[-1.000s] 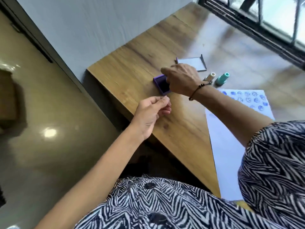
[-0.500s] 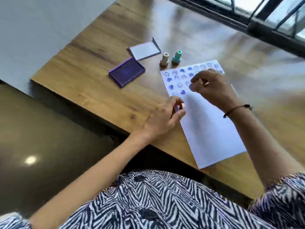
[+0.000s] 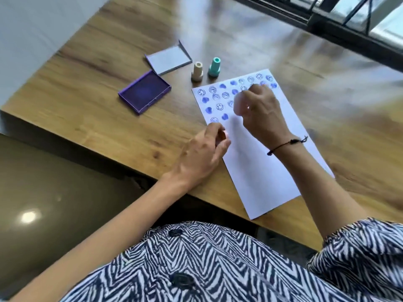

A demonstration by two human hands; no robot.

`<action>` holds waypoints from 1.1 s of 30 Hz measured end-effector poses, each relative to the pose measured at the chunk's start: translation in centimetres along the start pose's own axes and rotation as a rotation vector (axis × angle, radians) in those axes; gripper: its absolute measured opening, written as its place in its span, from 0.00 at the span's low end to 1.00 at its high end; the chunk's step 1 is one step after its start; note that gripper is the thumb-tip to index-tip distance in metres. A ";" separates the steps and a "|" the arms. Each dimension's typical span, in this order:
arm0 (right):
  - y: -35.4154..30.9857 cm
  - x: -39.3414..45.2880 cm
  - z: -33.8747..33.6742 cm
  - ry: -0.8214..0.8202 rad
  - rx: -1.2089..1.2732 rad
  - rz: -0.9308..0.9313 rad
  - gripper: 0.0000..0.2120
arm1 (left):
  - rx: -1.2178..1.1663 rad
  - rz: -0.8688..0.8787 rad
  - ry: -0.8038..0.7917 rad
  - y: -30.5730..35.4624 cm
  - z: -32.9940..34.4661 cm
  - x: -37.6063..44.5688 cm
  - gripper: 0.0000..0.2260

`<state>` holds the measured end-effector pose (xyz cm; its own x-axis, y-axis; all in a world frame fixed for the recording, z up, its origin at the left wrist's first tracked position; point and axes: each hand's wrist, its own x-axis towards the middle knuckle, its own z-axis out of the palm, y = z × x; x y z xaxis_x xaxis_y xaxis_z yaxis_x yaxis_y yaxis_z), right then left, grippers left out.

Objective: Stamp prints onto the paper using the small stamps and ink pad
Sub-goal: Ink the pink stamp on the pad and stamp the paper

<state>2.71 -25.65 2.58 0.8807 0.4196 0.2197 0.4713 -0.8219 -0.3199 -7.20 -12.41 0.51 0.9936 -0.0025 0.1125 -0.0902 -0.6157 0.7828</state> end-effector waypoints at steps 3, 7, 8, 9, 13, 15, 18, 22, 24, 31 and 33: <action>0.1 -0.8 1.4 -0.009 -0.055 -0.026 0.07 | 0.005 0.013 -0.001 -0.2 0.1 0.0 0.12; 0.1 -0.5 1.1 -0.043 -0.035 -0.014 0.06 | 0.016 0.024 -0.008 -0.1 0.0 0.2 0.13; 0.0 -0.2 1.0 -0.066 -0.023 0.000 0.07 | 0.022 0.031 -0.014 -0.1 -0.1 0.2 0.13; -0.1 0.1 0.8 -0.091 -0.003 0.013 0.07 | 0.028 0.034 -0.020 -0.1 -0.1 0.3 0.13; 0.8 0.8 -0.8 -0.105 0.262 0.224 0.08 | 0.055 0.051 -0.029 0.1 0.0 0.3 0.13; 1.5 1.0 -2.0 0.019 0.651 0.480 0.06 | 0.064 0.058 -0.040 0.3 -0.1 0.4 0.13; 2.7 0.4 -3.3 0.147 1.024 0.670 0.09 | 0.061 0.059 -0.047 0.3 -0.3 0.4 0.13; 2.8 -0.7 -4.1 0.121 1.239 0.704 0.08 | 0.006 0.014 -0.071 0.4 -0.4 0.2 0.13; 2.3 -1.0 -4.1 0.103 1.266 0.710 0.08 | -0.010 -0.002 -0.074 0.6 -0.4 0.3 0.12; -1.2 -2.4 -4.5 -0.103 1.281 0.495 0.06 | -0.556 -0.218 -0.014 1.0 -1.5 1.0 0.05; -2.1 -2.6 -4.4 -0.147 1.257 0.448 0.06 | -0.720 -0.271 0.021 1.1 -1.6 1.3 0.04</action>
<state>-0.81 -26.68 6.70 0.9287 0.3118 -0.2009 -0.2041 -0.0226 -0.9787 -6.09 -11.85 2.53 0.9863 0.0952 -0.1344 0.1278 0.0722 0.9892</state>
